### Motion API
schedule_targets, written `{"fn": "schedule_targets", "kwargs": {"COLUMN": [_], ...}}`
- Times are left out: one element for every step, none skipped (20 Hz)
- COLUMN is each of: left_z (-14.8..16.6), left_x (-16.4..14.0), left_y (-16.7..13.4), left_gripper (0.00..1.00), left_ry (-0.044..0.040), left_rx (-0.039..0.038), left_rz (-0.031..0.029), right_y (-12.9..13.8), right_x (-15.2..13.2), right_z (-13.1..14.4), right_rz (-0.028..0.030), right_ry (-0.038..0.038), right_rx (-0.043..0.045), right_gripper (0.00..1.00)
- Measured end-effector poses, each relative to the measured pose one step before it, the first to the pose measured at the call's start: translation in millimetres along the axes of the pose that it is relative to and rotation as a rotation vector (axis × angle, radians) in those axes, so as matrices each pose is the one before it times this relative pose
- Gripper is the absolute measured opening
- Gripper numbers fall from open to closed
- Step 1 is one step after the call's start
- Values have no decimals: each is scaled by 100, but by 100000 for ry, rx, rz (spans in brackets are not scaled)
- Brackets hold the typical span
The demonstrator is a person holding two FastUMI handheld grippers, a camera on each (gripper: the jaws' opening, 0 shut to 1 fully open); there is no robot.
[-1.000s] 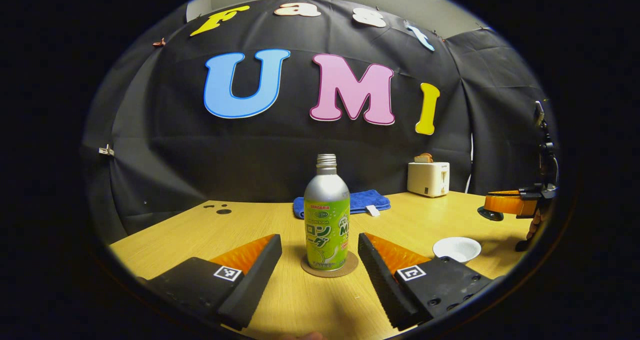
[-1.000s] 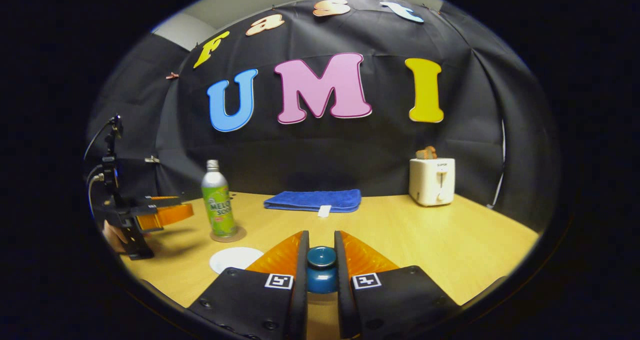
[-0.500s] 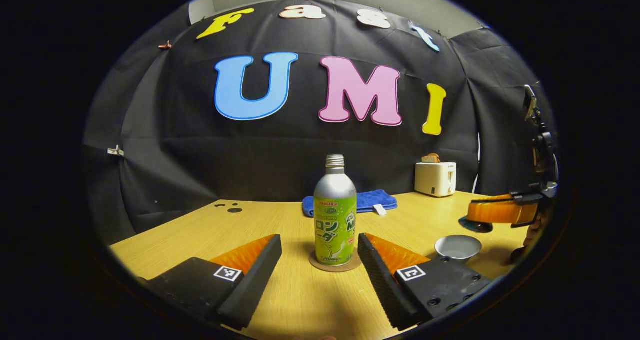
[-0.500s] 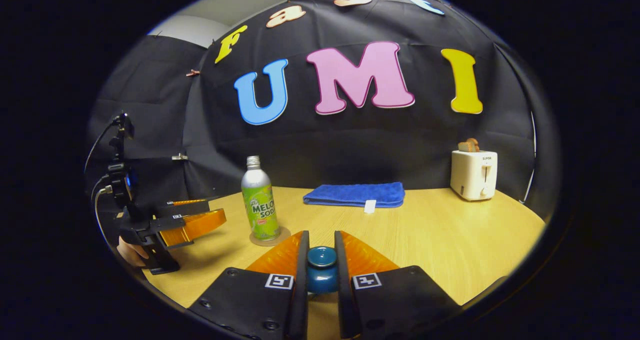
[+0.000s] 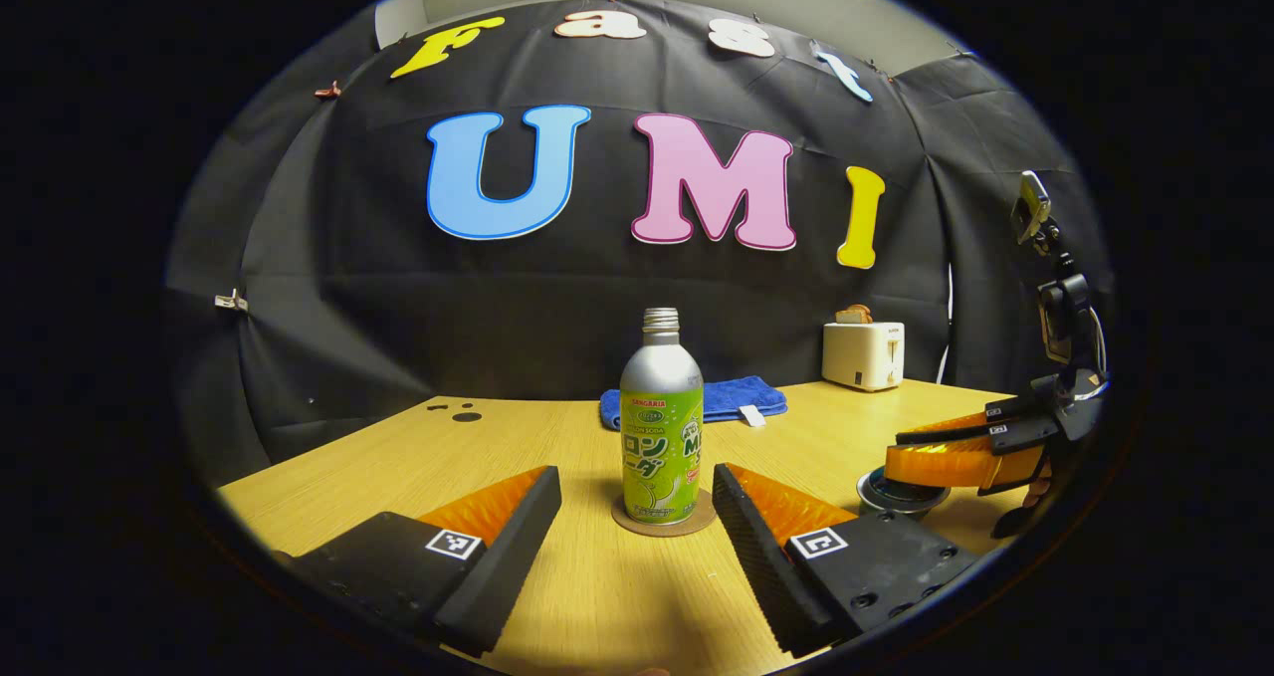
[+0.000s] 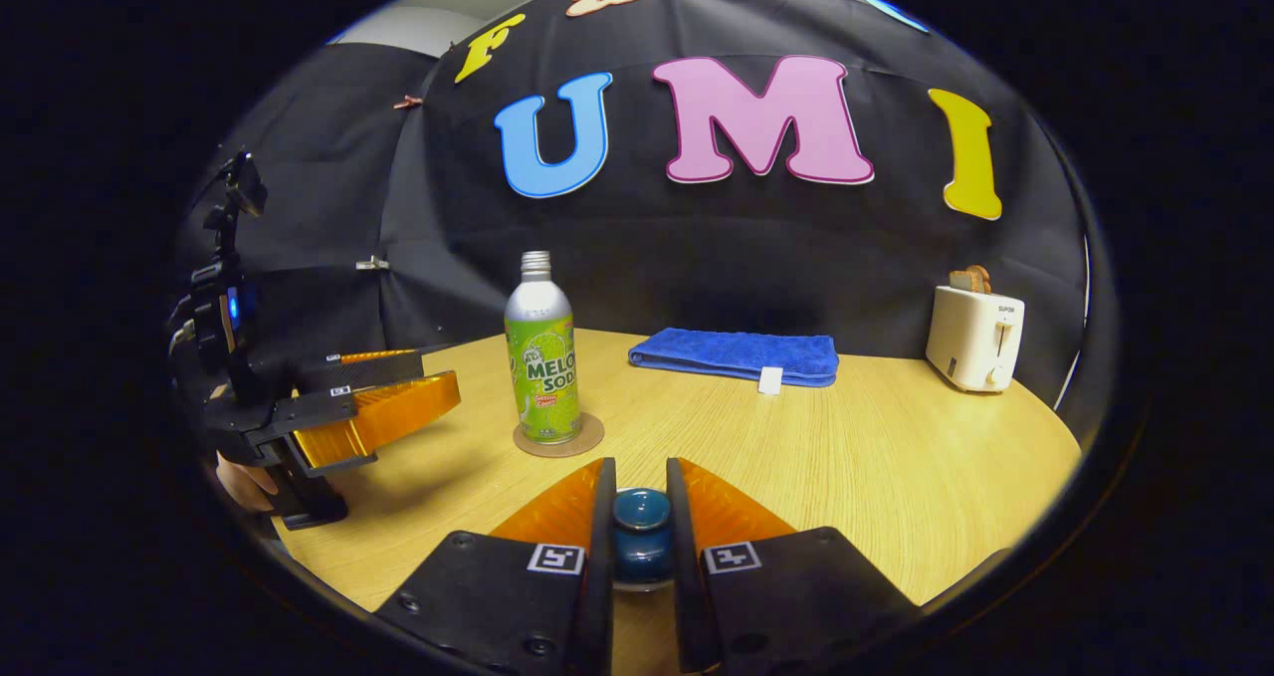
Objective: Open the teacup lid with one hand, grasp the water bottle and pour water into the teacup with the other hand; after pouring, place the water bottle on the coaster and then close the teacup lid.
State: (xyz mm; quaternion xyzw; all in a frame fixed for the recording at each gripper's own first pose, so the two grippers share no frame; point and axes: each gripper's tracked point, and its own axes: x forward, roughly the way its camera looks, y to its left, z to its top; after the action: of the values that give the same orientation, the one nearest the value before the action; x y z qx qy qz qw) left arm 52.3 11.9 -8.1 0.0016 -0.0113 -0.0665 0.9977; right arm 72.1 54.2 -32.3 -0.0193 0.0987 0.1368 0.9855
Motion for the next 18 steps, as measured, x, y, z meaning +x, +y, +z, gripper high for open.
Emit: {"fn": "schedule_targets", "kwargs": {"left_z": [-53,29,-17,39,-41,37,-10,-36,-104,-23,44,17,-8,46,-11,60,-72,23], "left_x": [38,1,54,-29,-13,53,120,-38,-55,-152,81,-22,-25,-101,-29,-54,-42,-103], "left_y": [-8,47,-12,-12,10,-129,-68,-3,-41,-14,-33,-28,-65,-123,-191,-62,-71,-146], "left_gripper": [96,96,97,97,97,97,97,97,97,97,97,97,97,97,97,97,97,97], "left_ry": [-20,36,-35,0,18,-70,-31,60,-5,-69,53,-31,50,-21,48,27,-9,1], "left_rx": [7,13,-23,12,16,-38,-45,2,-52,-11,29,3,-26,10,-5,31,-20,-34], "left_rz": [-43,-27,-23,15,-5,66,272,335,181,107,103,204,63,-108,-9,206,140,64], "right_y": [34,-13,161,92,43,-33,46,-131,-72,-224,-136,-167,-103,-115,-172,-157,-161,-346], "right_x": [103,120,-15,103,5,-1,-23,-79,-242,-127,-294,-301,-436,-332,-386,-337,-301,-48], "right_z": [-153,-103,-8,-33,33,36,-34,92,218,204,275,463,469,356,340,317,456,-181], "right_rz": [-58,-76,335,338,10,-116,22,-401,-402,-642,-562,-782,-773,-659,-778,-653,-571,-1407], "right_ry": [766,1151,525,457,-12,130,-177,-612,-1060,-1571,-2414,-3020,-2946,-2759,-2632,-2740,-2575,401], "right_rx": [-462,-213,297,380,206,44,95,224,394,473,515,226,-103,-283,-124,0,85,524], "right_gripper": [29,30,30,31,27,33,34,35,34,44,57,61,72,84,88,90,91,92]}}
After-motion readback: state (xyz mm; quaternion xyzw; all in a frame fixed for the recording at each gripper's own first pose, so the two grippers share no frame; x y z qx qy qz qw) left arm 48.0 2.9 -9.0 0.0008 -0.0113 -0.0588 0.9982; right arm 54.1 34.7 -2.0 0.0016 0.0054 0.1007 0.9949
